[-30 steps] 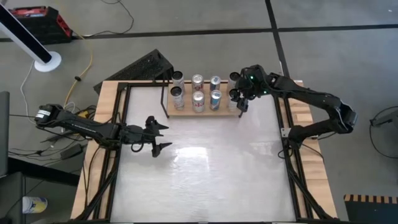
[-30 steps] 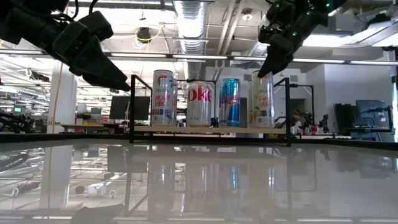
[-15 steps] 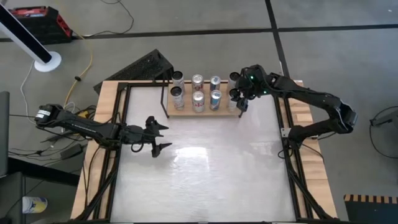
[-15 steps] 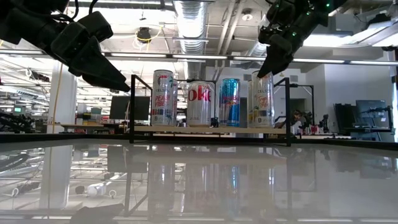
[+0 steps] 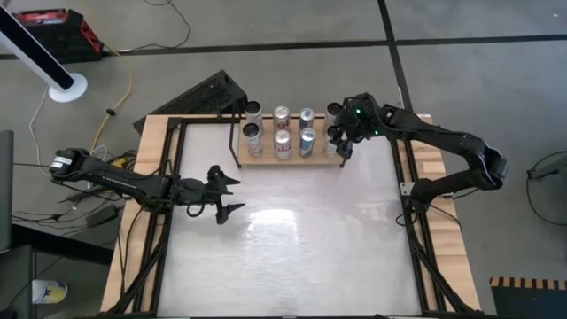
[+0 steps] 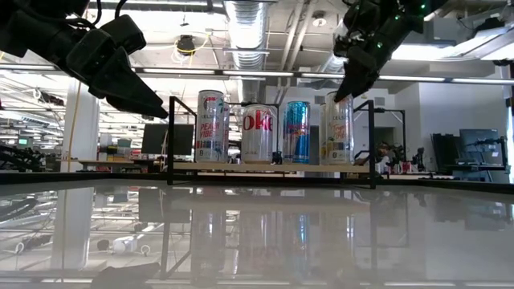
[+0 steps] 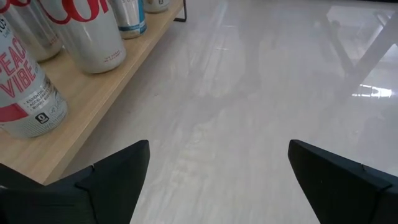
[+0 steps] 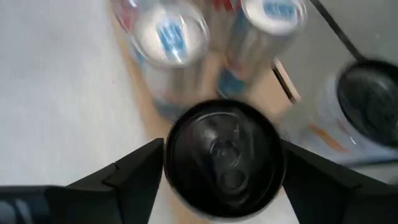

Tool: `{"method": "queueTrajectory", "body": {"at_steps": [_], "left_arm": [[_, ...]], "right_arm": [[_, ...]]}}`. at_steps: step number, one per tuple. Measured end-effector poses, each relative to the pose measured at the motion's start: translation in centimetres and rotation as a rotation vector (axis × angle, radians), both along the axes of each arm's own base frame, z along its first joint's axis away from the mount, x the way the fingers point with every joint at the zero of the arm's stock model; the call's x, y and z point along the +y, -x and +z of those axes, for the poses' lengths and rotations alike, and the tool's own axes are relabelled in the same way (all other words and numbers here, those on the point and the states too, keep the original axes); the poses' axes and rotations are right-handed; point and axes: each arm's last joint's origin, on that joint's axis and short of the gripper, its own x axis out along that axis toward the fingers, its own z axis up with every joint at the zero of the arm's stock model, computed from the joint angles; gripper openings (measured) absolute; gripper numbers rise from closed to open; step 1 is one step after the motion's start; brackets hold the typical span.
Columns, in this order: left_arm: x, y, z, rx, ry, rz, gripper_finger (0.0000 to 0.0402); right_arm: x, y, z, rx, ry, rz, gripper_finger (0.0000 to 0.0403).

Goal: Place canned beverage on shelf
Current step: Put the white-yellow soda can on the shelf aligned with the other white-yellow soda can, then return to Home Position

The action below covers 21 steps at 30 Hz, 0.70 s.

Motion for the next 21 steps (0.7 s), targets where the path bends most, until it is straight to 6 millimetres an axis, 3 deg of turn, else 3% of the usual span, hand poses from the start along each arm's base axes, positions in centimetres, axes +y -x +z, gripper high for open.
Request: {"method": "queueTrajectory", "body": {"at_steps": [6, 11, 21], "left_arm": [[0.0, 0.0, 0.0, 0.000, -0.001, 0.000, 0.0368], [0.0, 0.0, 0.0, 0.001, -0.003, -0.001, 0.0368], [0.0, 0.0, 0.0, 0.001, -0.006, -0.003, 0.0368]], "right_arm": [[0.0, 0.3, -0.4, 0.054, 0.009, -0.028, 0.0354], [0.1, 0.4, -0.4, 0.085, 0.012, -0.044, 0.0360], [1.1, 0.3, 2.4, 0.100, -0.018, -0.026, 0.0358]]}}
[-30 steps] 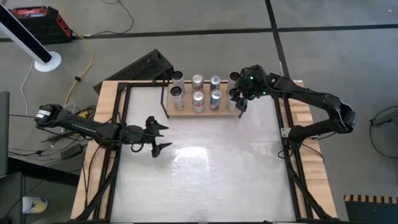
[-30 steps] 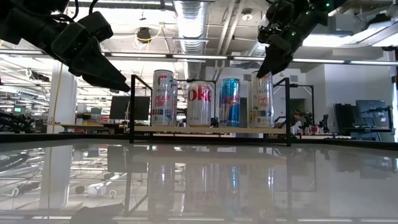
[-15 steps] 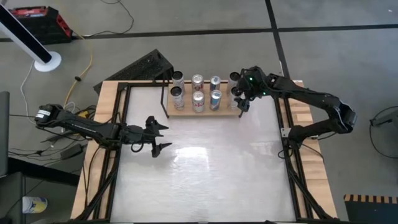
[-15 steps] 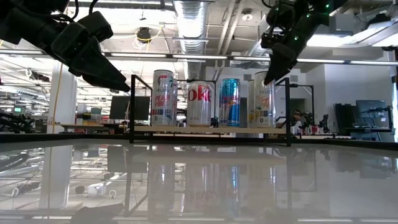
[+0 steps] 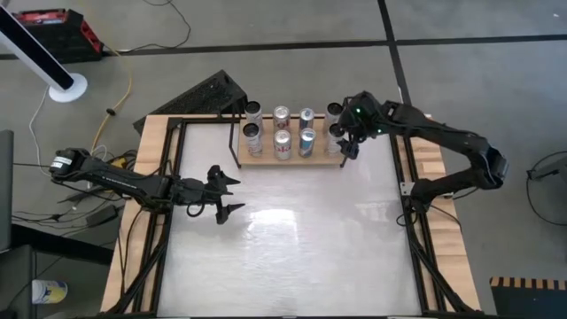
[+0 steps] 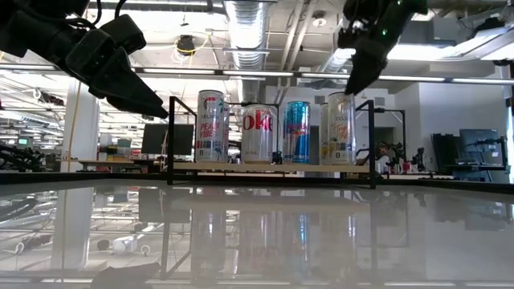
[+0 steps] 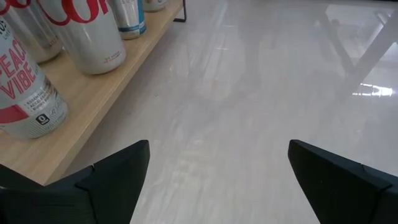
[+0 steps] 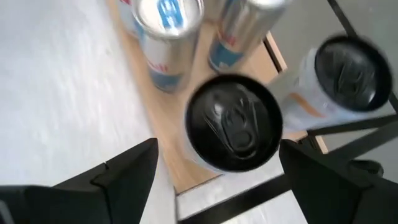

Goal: Place canned beverage on shelf
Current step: Return to Home Position

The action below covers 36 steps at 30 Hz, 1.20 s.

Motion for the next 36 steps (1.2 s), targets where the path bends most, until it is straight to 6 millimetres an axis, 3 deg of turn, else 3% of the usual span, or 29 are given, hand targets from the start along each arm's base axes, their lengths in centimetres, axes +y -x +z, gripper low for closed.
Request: {"method": "queueTrajectory", "body": {"at_steps": [11, 20, 24, 29, 32, 36], "left_arm": [[0.0, 0.2, 1.0, -0.047, -0.020, -0.026, 0.0368], [0.0, 1.8, 3.5, -0.196, 0.002, -0.096, 0.0368], [0.1, 3.0, 4.7, -0.281, 0.008, -0.147, 0.0368], [0.3, 4.5, 5.5, -0.326, -0.003, -0.166, 0.0368], [0.4, 5.0, 5.5, -0.357, -0.001, -0.166, 0.0368], [0.4, 5.2, 3.3, -0.397, 0.012, -0.154, 0.0368]], "right_arm": [[3.3, -1.0, 5.3, -0.089, -0.013, 0.082, 0.0358], [9.0, -1.4, 6.2, -0.144, -0.181, 0.286, 0.0358], [12.0, -0.1, 5.2, -0.166, -0.197, 0.379, 0.0358], [14.2, 2.7, 2.9, -0.363, -0.104, 0.406, 0.0358], [14.8, 3.9, 0.2, -0.556, -0.042, 0.405, 0.0358], [15.1, 4.9, -4.7, -0.798, 0.002, 0.436, 0.0358]]}}
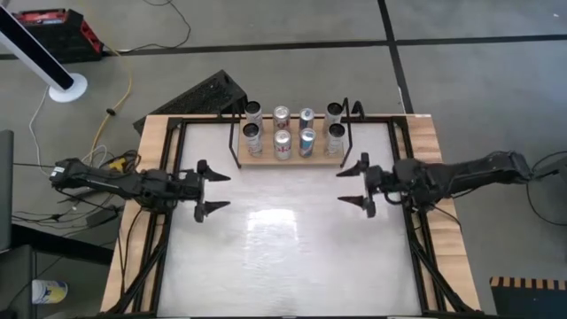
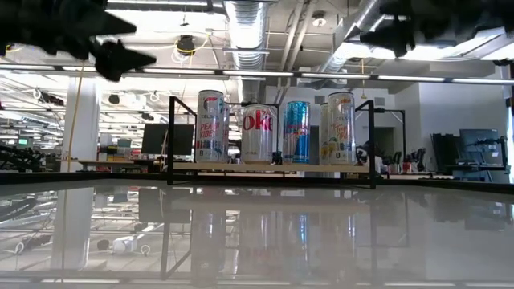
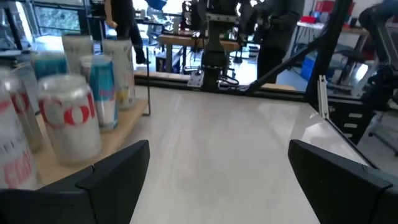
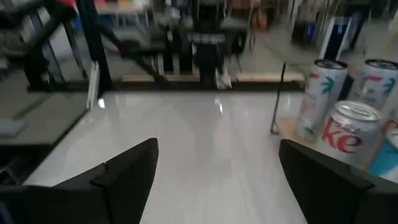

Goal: Place canned beverage on shelf
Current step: Return to Home Position

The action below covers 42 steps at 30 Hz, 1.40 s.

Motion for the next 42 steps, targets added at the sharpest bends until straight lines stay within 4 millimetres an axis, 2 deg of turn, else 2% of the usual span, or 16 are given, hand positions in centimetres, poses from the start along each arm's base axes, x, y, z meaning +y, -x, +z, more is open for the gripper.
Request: {"method": "queueTrajectory", "body": {"at_steps": [3, 6, 13, 21, 27, 31, 33, 37, 39, 42], "left_arm": [[0.0, 0.1, -1.9, -0.028, 0.041, 0.003, 0.0368], [0.1, 0.4, -2.6, -0.048, 0.052, 0.005, 0.0368], [0.3, 1.6, -3.3, -0.063, 0.016, -0.001, 0.0348], [0.5, 3.4, -4.0, -0.028, 0.050, -0.017, 0.0309], [0.4, 3.4, -4.4, 0.001, 0.047, -0.057, 0.0293], [0.3, 3.2, -5.1, -0.047, 0.042, -0.067, 0.0288], [0.2, 3.2, -4.8, -0.070, 0.023, -0.083, 0.0283], [0.2, 3.2, -5.1, -0.048, -0.002, -0.087, 0.0260], [0.2, 3.2, -5.1, -0.043, -0.008, -0.100, 0.0235], [0.2, 3.2, -5.1, -0.040, -0.019, -0.101, 0.0173]], "right_arm": [[0.1, 0.7, -3.5, -0.106, -0.011, 0.009, 0.0357], [0.1, 1.6, -5.5, -0.175, -0.020, 0.020, 0.0346], [0.0, 3.3, -8.5, -0.216, -0.029, -0.022, 0.0297], [-0.7, 4.1, -8.8, -0.262, -0.002, -0.081, 0.0221], [-0.8, 4.1, -9.2, -0.222, 0.011, -0.091, 0.0102], [-0.8, 4.0, -9.5, -0.195, 0.010, -0.087, 0.0020], [-0.8, 3.9, -9.6, -0.187, 0.009, -0.086, 0.0017], [-0.8, 3.9, -9.7, -0.180, -0.003, -0.088, 0.0040], [-0.9, 3.9, -9.9, -0.151, 0.002, -0.110, 0.0042], [-1.2, 3.9, -10.3, -0.114, 0.001, -0.170, 0.0037]]}}
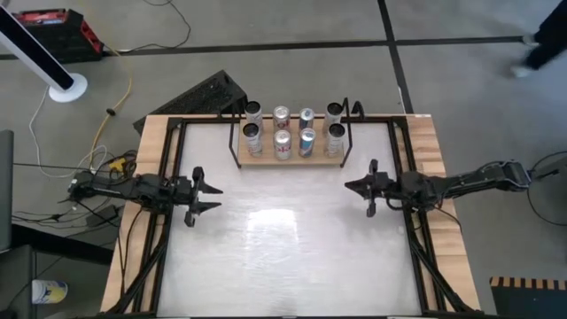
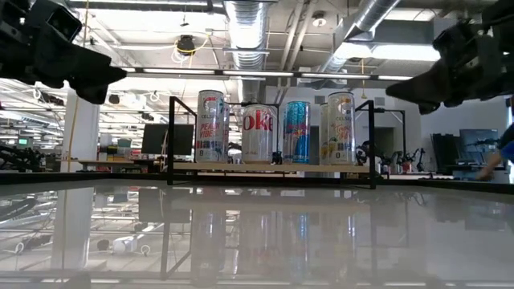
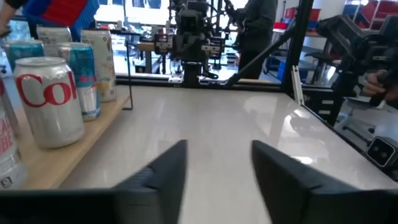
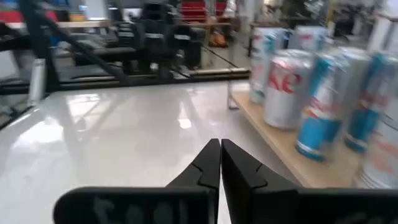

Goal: Place canned beverage on shelf
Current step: Return to Home Position

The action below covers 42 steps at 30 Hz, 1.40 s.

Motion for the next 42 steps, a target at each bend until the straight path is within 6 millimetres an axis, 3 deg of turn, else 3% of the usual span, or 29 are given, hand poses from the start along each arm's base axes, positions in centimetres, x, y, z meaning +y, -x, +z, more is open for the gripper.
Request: {"method": "queueTrajectory", "body": {"at_steps": [5, 7, 42], "left_arm": [[0.0, 0.0, 0.0, -0.002, -0.064, 0.003, 0.0032], [0.0, 0.0, 0.0, -0.002, -0.086, 0.005, 0.0012], [0.0, 0.0, -0.1, -0.003, -0.116, 0.017, 0.0005]], "right_arm": [[-0.3, 0.0, -0.1, 0.002, -0.027, -0.036, 0.0030], [-0.3, 0.0, -0.1, 0.007, -0.026, -0.036, 0.0029], [-0.3, 0.1, -1.2, 0.126, -0.018, -0.034, 0.0033]]}}
